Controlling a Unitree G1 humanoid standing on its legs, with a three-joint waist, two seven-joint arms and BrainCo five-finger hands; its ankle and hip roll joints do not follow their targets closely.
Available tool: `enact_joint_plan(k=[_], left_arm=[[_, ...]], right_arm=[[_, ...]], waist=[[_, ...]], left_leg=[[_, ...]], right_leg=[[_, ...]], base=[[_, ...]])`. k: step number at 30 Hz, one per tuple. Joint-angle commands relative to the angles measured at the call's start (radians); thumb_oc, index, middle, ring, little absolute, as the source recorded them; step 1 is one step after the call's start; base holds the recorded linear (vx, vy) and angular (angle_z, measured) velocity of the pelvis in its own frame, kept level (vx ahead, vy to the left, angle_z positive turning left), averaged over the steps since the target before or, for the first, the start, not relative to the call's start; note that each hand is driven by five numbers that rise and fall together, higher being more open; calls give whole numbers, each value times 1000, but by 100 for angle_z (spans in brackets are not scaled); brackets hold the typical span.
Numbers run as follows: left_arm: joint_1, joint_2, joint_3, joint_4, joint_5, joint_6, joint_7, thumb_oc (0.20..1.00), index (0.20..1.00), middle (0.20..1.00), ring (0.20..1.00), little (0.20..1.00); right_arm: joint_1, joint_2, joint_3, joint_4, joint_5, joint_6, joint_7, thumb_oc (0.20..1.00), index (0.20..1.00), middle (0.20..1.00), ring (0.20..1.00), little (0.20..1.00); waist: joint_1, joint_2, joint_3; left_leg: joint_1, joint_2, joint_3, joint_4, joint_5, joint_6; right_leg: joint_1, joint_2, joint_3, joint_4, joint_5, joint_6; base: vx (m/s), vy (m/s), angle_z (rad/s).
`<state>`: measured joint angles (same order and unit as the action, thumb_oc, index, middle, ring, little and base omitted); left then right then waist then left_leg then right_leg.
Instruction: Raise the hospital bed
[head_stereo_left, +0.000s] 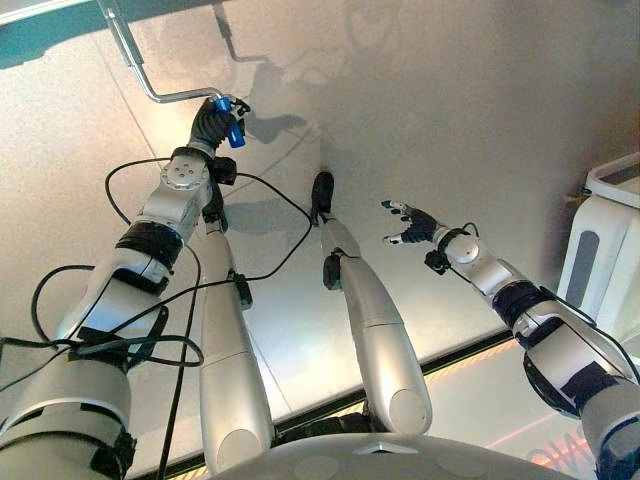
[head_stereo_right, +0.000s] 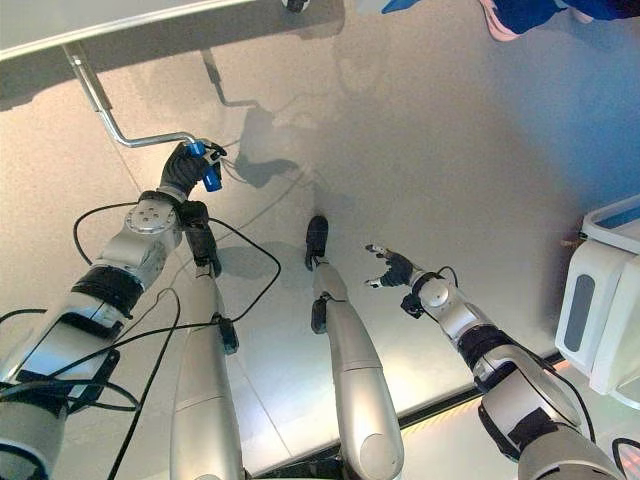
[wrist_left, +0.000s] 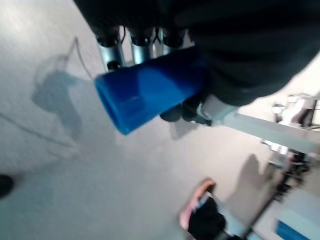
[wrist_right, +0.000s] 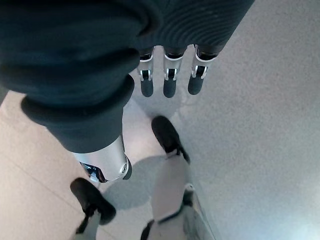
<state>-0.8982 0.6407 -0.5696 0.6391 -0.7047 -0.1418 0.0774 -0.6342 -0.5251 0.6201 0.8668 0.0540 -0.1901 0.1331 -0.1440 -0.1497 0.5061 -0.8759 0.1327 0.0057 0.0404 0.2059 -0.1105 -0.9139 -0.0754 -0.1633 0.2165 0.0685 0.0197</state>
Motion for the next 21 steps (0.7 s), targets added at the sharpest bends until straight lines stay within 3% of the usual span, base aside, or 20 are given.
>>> enact_joint_plan(k=[1,6,10,13,14,16,19,20,21], left_arm=[[-90,1,-53,-267,43,-120,-94,200,200,200,200,200],[-34,73,-40,-422,-13,-127,-143,200,200,200,200,200],[116,179,39,-583,-70,-130,-200,200,200,200,200,200],[246,249,123,-643,-96,-129,-238,200,200,200,200,200],[301,272,168,-660,-96,-133,-245,200,200,200,200,200],[395,296,239,-667,-96,-132,-252,200,200,200,200,200],[434,306,271,-673,-90,-130,-253,200,200,200,200,200],[538,297,368,-634,-77,-136,-239,200,200,200,200,200],[560,293,390,-628,-71,-136,-237,200,200,200,200,200]], right_arm=[[68,-38,-25,-28,-18,6,-2,1000,1000,1000,1000,1000],[96,-37,-45,-16,-26,6,1,1000,1000,1000,1000,1000],[135,-30,-72,1,-32,3,16,1000,1000,1000,1000,1000],[157,-29,-87,0,-31,-2,29,1000,1000,1000,1000,1000],[170,-33,-98,-10,-32,-5,33,1000,1000,1000,1000,1000],[187,-34,-108,-17,-32,-11,44,1000,1000,1000,1000,1000],[192,-34,-110,-18,-31,-12,49,1000,1000,1000,1000,1000],[210,-36,-128,-31,-29,-21,65,1000,1000,1000,1000,1000],[215,-36,-128,-36,-28,-22,69,1000,1000,1000,1000,1000]], waist=[[-9,5,14],[-1,18,14],[22,36,14],[37,43,14],[41,42,14],[56,50,14],[57,51,14],[76,55,14],[76,55,14]], left_leg=[[71,-11,-10,36,-92,14],[79,-15,-12,39,-93,14],[87,-23,-17,62,-103,16],[93,-27,-20,71,-107,16],[74,-30,-10,74,-78,23],[98,-29,-19,78,-110,17],[99,-31,-19,81,-111,17],[95,-35,-20,94,-116,19],[94,-36,-22,97,-117,20]], right_leg=[[42,10,29,-42,12,111],[47,10,27,-35,10,110],[63,4,25,-23,5,107],[77,-2,22,-25,7,107],[65,-8,16,-31,36,99],[89,-7,20,-24,8,108],[92,-9,19,-24,9,109],[100,-17,14,-28,11,111],[101,-19,12,-29,12,111]], base=[[0,0,0],[-14,-8,2],[-26,-10,-2],[-53,5,2],[0,0,0],[26,3,3],[-6,2,3],[0,0,0],[0,0,0]])
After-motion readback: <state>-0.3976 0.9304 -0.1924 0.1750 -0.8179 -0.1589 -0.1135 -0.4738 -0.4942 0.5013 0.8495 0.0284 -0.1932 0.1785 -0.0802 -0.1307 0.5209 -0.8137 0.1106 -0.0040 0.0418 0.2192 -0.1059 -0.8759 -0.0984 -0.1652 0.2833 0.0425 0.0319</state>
